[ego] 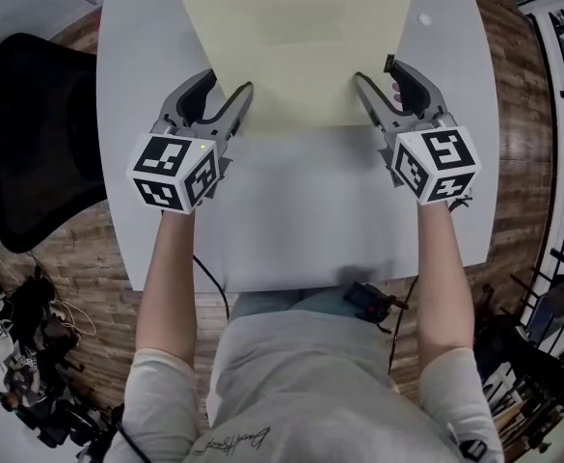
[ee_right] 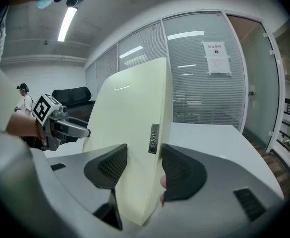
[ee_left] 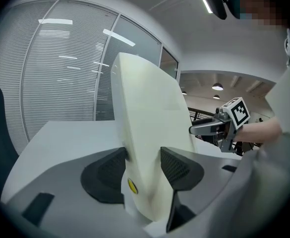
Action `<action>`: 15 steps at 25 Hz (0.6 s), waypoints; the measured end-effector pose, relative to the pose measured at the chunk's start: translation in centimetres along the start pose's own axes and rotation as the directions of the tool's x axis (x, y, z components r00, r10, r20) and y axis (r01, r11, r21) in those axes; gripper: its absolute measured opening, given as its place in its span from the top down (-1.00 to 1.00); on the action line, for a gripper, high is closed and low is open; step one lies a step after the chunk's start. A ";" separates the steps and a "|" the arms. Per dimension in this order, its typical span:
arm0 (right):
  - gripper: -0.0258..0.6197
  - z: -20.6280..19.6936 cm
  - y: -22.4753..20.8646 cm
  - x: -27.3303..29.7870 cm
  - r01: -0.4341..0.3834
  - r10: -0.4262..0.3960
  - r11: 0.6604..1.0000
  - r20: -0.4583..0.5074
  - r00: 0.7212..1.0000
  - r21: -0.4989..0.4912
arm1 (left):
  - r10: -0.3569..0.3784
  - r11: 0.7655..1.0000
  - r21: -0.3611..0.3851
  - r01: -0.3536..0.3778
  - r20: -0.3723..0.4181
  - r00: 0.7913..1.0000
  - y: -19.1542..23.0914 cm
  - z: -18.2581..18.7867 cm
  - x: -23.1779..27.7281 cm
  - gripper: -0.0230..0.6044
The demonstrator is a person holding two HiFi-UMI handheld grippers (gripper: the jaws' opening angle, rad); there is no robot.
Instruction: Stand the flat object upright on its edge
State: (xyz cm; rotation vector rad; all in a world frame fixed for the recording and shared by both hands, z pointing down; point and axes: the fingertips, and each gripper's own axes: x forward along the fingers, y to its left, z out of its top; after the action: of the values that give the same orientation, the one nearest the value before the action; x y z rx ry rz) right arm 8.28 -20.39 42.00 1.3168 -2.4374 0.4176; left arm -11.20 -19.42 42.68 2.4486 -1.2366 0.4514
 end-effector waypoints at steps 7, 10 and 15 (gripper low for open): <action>0.19 0.3 -0.6 0.4 0.013 -0.013 1.000 0.031 0.999 -0.008 | 0.031 0.999 0.040 -0.032 0.027 0.999 0.2 0.7 0.6 0.18; 0.19 0.3 -0.8 0.7 0.022 -0.021 1.000 0.043 0.999 -0.017 | 0.045 0.996 0.082 -0.048 0.038 0.998 0.3 1.1 0.7 0.18; 0.19 0.3 -1.1 0.5 0.040 -0.039 0.999 0.060 0.997 -0.023 | 0.053 0.993 0.100 -0.060 0.071 0.996 0.1 1.4 0.9 0.18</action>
State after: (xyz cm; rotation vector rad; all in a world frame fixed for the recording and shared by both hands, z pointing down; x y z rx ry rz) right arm 8.87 -21.50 42.01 1.3837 -2.4524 0.3430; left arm -10.63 -20.72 41.81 2.5392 -1.3454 0.4609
